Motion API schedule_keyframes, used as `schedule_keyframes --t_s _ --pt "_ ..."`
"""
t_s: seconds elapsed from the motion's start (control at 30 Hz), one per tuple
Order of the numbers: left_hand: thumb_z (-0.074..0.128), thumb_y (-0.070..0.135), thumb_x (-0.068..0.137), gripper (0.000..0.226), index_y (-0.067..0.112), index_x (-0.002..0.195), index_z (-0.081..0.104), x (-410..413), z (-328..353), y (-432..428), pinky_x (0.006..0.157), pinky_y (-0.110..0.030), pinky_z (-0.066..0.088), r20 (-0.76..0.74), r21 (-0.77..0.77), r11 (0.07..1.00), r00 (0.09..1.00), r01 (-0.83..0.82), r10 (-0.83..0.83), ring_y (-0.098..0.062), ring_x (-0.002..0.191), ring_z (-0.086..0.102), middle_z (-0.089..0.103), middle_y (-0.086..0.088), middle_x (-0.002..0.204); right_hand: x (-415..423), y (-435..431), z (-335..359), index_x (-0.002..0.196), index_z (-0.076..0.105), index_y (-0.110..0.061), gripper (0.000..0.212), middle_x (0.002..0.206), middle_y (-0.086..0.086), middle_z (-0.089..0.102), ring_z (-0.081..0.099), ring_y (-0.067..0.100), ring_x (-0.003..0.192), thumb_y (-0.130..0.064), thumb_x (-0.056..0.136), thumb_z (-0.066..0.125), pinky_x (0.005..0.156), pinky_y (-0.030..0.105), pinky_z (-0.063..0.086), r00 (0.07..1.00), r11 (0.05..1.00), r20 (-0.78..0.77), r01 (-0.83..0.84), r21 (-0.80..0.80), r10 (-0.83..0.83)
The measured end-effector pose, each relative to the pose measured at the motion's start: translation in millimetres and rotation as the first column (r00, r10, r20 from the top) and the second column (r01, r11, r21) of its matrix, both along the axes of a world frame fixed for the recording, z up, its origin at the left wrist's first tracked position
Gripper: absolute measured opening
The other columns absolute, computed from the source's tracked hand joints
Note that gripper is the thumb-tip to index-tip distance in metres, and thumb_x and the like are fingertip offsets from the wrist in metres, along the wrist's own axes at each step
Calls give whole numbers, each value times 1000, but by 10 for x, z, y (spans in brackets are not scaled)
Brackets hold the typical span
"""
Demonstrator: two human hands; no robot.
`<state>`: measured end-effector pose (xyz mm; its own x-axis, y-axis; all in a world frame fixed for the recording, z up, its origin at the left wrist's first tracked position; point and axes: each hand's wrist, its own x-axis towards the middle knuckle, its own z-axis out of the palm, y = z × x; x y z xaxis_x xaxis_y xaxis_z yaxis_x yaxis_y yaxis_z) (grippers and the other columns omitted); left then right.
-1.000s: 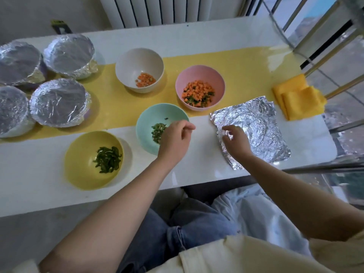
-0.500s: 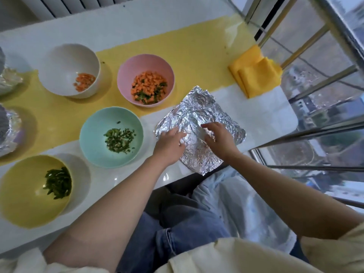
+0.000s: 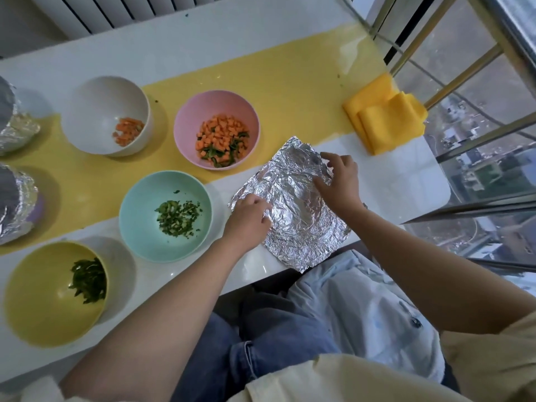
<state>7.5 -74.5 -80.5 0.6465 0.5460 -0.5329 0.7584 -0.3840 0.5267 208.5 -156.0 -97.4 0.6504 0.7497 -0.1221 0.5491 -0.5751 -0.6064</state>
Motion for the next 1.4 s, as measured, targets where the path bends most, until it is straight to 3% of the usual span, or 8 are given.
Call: schedule_keyframes --t_s 0.37,0.53,0.7,0.9,1.07,1.17,1.2,1.4 --pt "47 11 98 38 12 135 54 -34 5 58 107 -32 34 21 -65 998 1000 4 -2 -22 128 38 44 -3 138 -49 303 33 124 58 -13 37 113 8 58 48 27 111 -16 87 60 88 35 32 1000 978 18 8 -208 -4" --pt "46 13 99 38 13 136 53 -16 73 60 103 -31 36 38 -55 998 999 1 1 -21 128 41 43 -4 140 -5 271 142 60 43 -19 30 74 3 45 44 24 75 -13 84 60 63 31 27 999 997 -42 -20 -79 17" --pt "50 12 96 35 12 131 52 34 301 46 99 -30 38 254 195 961 957 -195 142 -21 123 43 45 -7 132 19 185 364 62 43 -18 28 56 -1 40 36 15 55 -20 87 56 53 32 32 912 966 -354 247 73 -206" --pt "64 34 92 70 5 146 29 90 623 72 100 -28 37 411 -60 823 737 -565 536 -19 126 44 44 -8 141 103 137 605 67 50 -14 20 62 1 46 44 18 59 -26 82 55 56 26 34 773 871 -537 473 133 -338" --pt "61 29 95 37 -1 117 59 -51 832 103 81 -32 42 479 -292 713 548 -638 686 -22 109 57 61 -9 110 -44 174 772 82 56 -10 12 80 9 53 51 17 57 -16 91 61 52 30 44 623 859 -732 501 103 -276" --pt "61 29 96 23 9 83 57 -301 819 192 74 -33 37 492 -342 660 471 -669 732 -5 77 48 54 1 82 -302 244 890 108 63 -5 28 107 5 63 57 18 94 -28 92 64 90 34 48 635 913 -749 394 104 -188" --pt "62 28 94 25 6 84 58 -419 794 234 71 -35 38 492 -357 626 430 -694 757 -12 109 46 51 -13 116 -416 275 931 113 63 -3 34 111 2 63 55 19 103 -31 92 63 100 37 44 656 930 -739 349 119 -152" --pt "63 19 91 39 20 61 39 -1388 787 343 43 -23 19 488 -395 435 217 -809 846 -6 42 24 31 11 44 -1306 590 1073 110 64 -5 34 99 -1 63 57 8 87 -36 96 58 80 27 43 721 973 -692 141 185 27"
